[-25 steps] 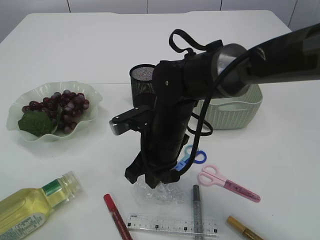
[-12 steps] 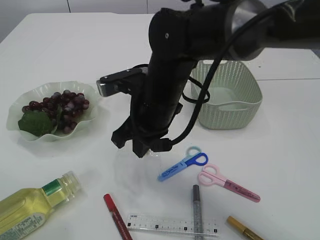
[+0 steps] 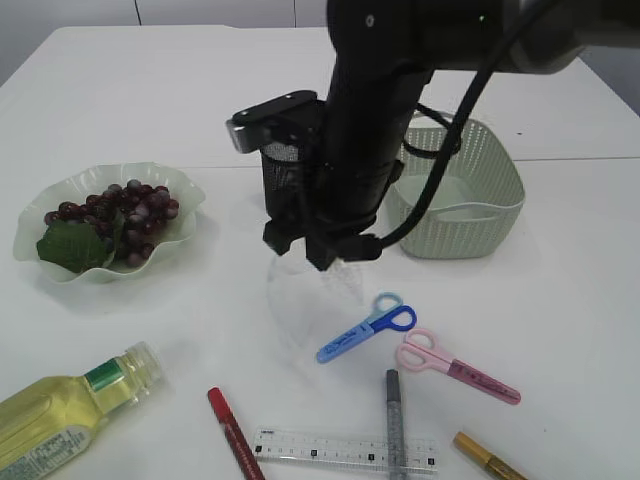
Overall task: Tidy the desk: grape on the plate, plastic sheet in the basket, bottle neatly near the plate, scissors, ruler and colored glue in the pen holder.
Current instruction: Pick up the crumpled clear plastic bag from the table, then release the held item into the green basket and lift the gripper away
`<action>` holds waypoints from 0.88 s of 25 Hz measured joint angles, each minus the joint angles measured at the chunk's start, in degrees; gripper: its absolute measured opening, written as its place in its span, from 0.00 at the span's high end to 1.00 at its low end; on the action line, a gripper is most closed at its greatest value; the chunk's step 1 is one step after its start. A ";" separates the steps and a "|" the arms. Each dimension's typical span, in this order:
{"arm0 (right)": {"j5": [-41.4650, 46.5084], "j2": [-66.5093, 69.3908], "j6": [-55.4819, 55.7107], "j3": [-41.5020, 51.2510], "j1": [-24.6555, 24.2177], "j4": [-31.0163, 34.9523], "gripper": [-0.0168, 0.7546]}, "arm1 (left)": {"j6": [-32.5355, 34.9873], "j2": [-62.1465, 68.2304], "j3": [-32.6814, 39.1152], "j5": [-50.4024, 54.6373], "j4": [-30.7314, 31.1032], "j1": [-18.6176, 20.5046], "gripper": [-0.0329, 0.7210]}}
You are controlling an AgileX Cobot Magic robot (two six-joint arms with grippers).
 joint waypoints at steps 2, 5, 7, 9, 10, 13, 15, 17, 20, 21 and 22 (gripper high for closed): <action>0.15 -0.48 0.25 -0.58 -2.39 -0.23 1.00 | 0.00 0.00 0.00 0.00 0.00 0.00 0.38; 0.18 -1.20 0.49 -2.42 -6.83 -0.35 1.00 | 0.00 0.00 0.00 0.00 0.00 0.00 0.39; 0.28 -1.74 1.12 -4.04 -9.99 -0.35 1.00 | 0.00 0.00 0.00 0.00 0.00 0.00 0.39; 0.30 -2.10 1.53 -5.84 -13.29 -0.35 1.00 | 0.00 0.00 0.00 0.00 0.00 0.00 0.39; 0.30 -2.24 1.66 -6.51 -14.59 -0.35 1.00 | 0.00 0.00 0.00 0.00 0.00 0.00 0.39; -0.31 -2.36 2.41 -8.42 -19.01 -0.22 1.00 | 0.00 0.00 0.00 0.10 0.00 0.00 0.39; -1.58 -2.36 2.65 -8.82 -21.43 0.80 1.00 | 0.00 0.00 0.00 0.30 0.00 0.00 0.39; -3.43 -2.36 2.77 -8.91 -23.51 1.90 1.00 | 0.00 0.00 0.00 0.68 0.00 0.00 0.39; -6.21 -2.26 2.86 -8.91 -25.92 2.53 1.00 | 0.00 0.00 0.00 0.91 0.00 0.00 0.39; -6.98 -1.96 2.86 -8.95 -26.44 2.53 1.00 | 0.00 0.00 0.00 1.01 0.00 0.00 0.39; -7.59 -1.53 2.86 -8.95 -26.89 2.53 1.00 | 0.00 0.00 0.00 1.01 0.00 0.00 0.39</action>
